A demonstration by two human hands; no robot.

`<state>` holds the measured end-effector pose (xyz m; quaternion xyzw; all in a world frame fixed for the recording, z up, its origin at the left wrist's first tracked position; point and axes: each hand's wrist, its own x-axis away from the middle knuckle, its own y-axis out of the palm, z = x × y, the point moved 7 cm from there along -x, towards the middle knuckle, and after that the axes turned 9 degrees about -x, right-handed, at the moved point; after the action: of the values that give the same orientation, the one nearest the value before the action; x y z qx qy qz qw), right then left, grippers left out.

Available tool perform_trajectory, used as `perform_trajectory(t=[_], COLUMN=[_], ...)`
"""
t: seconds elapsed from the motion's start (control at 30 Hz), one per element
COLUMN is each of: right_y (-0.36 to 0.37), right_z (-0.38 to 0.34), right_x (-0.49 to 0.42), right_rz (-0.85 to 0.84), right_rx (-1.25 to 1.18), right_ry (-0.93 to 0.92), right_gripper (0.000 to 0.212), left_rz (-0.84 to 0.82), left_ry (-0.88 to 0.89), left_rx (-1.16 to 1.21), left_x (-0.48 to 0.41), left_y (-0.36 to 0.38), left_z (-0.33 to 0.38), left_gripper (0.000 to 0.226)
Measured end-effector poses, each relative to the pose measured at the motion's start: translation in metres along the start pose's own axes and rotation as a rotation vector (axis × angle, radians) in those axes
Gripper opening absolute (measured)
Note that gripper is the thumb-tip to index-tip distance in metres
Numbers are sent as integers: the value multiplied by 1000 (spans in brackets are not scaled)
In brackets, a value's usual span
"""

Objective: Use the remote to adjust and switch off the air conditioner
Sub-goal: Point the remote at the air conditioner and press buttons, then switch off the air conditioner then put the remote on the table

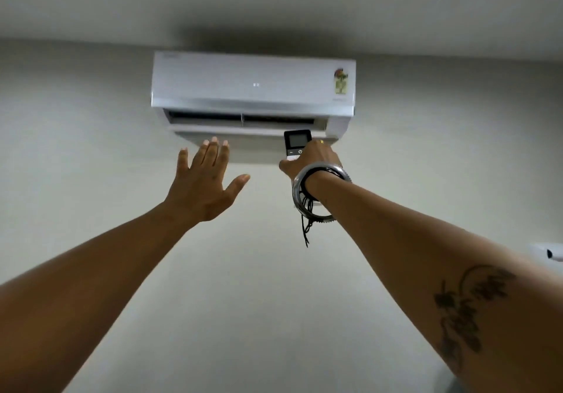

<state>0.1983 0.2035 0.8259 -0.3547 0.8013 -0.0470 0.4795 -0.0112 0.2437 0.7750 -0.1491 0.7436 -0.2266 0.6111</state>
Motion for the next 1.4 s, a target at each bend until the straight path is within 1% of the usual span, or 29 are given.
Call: perform_trajectory(t=[0.1, 0.17, 0.2, 0.27, 0.3, 0.33, 0.37, 0.4, 0.43, 0.47, 0.53, 0.57, 0.6, 0.67, 0.7, 0.73, 0.8, 0.87, 0.9, 1.0, 1.03, 1.1, 1.17, 1.23, 1.3, 1.4], right_y=[33, 57, 67, 103, 121, 166, 178, 184, 186, 197, 208, 213, 217, 220, 219, 221, 232, 231, 230, 233, 235, 240, 244, 251, 258, 265], right_z=[39, 67, 78, 126, 149, 216, 240, 262, 270, 316, 344, 346, 351, 365, 380, 399, 429, 454, 466, 499, 506, 521, 532, 540, 545, 555], right_x=[28, 50, 65, 123, 133, 220, 249, 275, 291, 339, 374, 393, 401, 429, 456, 494, 588, 666, 701, 766, 782, 809, 823, 832, 839, 848], right_rz=[-27, -34, -49, -117, -169, -291, -297, -297, -344, -359, -378, -415, -424, -431, -447, -482, -592, -677, -709, -809, -834, -860, -862, -890, -919, -962], right_rx=[-12, -79, -76, -84, -77, -20, -25, -20, -19, 24, 59, 61, 58, 83, 112, 156, 242, 281, 299, 340, 352, 379, 433, 492, 522, 555], right_ry=[87, 158, 178, 307, 365, 575, 637, 639, 683, 809, 820, 824, 830, 844, 887, 958, 1097, 1231, 1284, 1347, 1358, 1385, 1365, 1315, 1267, 1259], right_gripper=[22, 30, 35, 43, 43, 41, 37, 34, 33, 35, 46, 51, 53, 54, 55, 57, 57, 53, 53, 60, 61, 60, 60, 60, 58, 50], left_rz=[-51, -104, -102, -142, -189, -424, -488, -516, -527, -633, -708, -700, -685, -721, -747, -811, -988, -1032, -1087, -1211, -1245, -1332, -1359, -1387, -1380, -1377], left_ry=[18, 12, 31, 38, 49, 123, 119, 131, 105, 154, 225, 213, 185, 115, 99, 93, 137, 178, 172, 103, 116, 217, 259, 208, 148, 100], left_rx=[43, 85, 116, 121, 115, 168, 230, 232, 171, 241, 274, 244, 272, 273, 297, 330, 339, 342, 342, 286, 274, 270, 275, 275, 300, 328], left_x=[40, 72, 88, 159, 178, 266, 299, 338, 355, 400, 443, 457, 458, 476, 492, 522, 600, 659, 691, 763, 783, 823, 848, 860, 864, 867], left_y=[43, 69, 81, 120, 138, 187, 205, 222, 221, 249, 260, 260, 264, 272, 273, 281, 299, 308, 314, 322, 323, 326, 334, 344, 350, 358], left_z=[16, 30, 36, 57, 65, 93, 101, 104, 106, 129, 144, 145, 146, 154, 165, 178, 190, 198, 202, 207, 210, 221, 229, 232, 237, 243], left_gripper=[84, 82, 81, 80, 79, 78, 78, 78, 78, 78, 78, 77, 76, 74, 74, 74, 74, 74, 73, 73, 74, 74, 74, 72, 71, 70])
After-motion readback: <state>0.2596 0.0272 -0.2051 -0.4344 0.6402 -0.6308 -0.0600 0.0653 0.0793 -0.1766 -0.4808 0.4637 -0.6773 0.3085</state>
